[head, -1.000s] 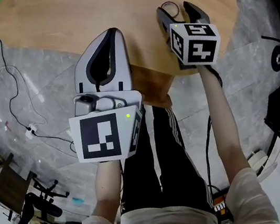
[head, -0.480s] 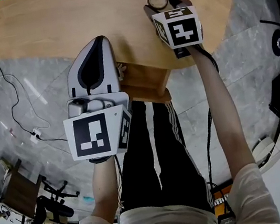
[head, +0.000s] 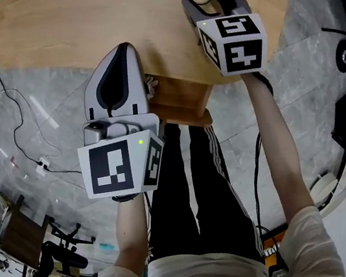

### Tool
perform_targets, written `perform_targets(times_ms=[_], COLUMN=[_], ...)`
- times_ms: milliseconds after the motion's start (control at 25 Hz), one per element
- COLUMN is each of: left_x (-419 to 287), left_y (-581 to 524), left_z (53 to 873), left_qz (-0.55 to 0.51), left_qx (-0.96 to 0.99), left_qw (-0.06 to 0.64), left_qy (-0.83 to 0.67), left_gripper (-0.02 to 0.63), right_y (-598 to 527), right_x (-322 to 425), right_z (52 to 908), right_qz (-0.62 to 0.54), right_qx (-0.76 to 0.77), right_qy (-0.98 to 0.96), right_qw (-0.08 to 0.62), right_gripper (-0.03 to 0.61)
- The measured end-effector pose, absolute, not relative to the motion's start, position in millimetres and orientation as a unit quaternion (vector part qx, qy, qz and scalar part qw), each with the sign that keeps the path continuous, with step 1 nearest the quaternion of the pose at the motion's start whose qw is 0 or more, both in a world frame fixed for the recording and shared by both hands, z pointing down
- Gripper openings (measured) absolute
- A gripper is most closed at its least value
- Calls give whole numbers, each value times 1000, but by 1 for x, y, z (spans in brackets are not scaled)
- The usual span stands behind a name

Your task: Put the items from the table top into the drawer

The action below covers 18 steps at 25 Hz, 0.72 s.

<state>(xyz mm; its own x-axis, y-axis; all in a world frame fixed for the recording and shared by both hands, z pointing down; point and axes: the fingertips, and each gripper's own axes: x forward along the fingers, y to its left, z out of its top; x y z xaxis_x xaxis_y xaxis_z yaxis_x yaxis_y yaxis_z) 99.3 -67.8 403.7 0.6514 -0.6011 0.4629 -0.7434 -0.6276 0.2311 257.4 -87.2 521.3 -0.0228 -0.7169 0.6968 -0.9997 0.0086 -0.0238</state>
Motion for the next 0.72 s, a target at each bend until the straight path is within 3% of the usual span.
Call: perform_targets(times_ms=[280,720], left_x=[88,75], left_y=[-75,-83], left_z=[374,344], left_qz=[136,92], left_qx=[876,873], left_qw=[220,213], left_qy=[-408,-428], left_gripper=[8,8], right_y=[-63,-35], right_x=[203,163], right_z=[389,350], right_qz=[225,196], right_qx=[667,659], right_qy=[-704,-721], right_qw=[98,79], right_gripper=[245,245])
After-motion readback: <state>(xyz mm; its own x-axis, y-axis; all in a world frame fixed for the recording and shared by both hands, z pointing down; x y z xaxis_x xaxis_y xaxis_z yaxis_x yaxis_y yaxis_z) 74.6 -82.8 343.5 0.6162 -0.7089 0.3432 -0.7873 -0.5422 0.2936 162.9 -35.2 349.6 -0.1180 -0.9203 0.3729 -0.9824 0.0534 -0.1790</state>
